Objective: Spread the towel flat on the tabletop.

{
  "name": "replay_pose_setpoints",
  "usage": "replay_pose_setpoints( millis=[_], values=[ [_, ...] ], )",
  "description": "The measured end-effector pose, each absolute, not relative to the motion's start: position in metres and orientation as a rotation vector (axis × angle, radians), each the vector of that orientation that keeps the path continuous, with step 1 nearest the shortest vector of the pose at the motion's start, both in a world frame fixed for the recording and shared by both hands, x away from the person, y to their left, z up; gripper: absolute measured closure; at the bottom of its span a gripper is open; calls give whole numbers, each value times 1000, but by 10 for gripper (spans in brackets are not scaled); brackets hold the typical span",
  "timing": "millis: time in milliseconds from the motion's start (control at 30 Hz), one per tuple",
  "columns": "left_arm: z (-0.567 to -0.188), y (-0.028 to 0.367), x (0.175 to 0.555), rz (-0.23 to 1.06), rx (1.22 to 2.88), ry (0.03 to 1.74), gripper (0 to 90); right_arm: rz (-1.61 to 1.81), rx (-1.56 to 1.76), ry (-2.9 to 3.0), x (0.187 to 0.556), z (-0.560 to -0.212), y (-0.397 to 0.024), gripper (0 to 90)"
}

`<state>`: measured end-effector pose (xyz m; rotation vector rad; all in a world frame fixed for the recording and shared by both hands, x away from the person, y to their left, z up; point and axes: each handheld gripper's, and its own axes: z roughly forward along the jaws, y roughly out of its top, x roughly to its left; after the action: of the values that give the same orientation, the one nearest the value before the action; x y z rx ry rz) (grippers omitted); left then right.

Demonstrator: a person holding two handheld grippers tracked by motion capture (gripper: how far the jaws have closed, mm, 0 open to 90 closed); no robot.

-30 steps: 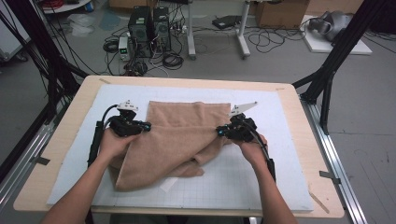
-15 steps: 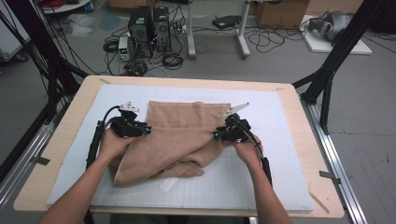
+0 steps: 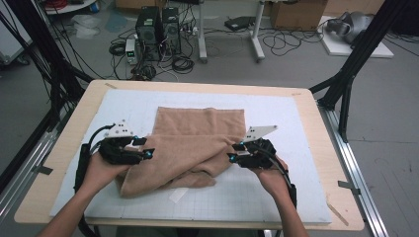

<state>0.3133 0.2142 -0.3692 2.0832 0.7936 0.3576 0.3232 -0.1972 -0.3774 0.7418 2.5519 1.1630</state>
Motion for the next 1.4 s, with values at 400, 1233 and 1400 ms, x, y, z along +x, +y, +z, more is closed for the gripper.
replay_pose_setpoints(
  millis=[400,1233,1400],
  values=[
    [-408,214,274,264,2148,755,469,1232,689,2694,302,-410,-176,511],
    [-395,205,314,357,2123,811,860,1137,683,2706,314,-387,-199,838],
    [-408,199,333,366,2180,849,860,1109,769,2696,330,-390,-213,839]
  ],
)
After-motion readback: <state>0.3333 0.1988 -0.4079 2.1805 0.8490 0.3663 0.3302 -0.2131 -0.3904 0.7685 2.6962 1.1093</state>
